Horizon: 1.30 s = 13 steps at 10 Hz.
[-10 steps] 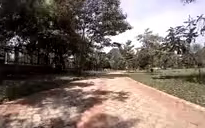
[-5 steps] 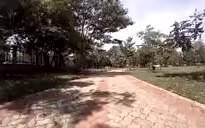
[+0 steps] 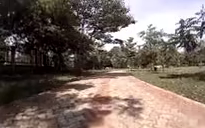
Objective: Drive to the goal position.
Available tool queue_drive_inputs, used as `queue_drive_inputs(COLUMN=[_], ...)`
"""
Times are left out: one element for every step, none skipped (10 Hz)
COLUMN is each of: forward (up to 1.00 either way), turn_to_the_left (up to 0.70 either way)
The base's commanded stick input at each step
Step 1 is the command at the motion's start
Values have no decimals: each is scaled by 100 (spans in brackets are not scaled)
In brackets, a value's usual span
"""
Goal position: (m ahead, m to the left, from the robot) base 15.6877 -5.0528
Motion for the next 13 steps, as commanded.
queue_drive_inputs(forward=[70,70,70,70,70,70,70,70,70,70,70,70,70], turn_to_the_left=[0,0,0,0,0,0,0,0,0,0,0,0,0])
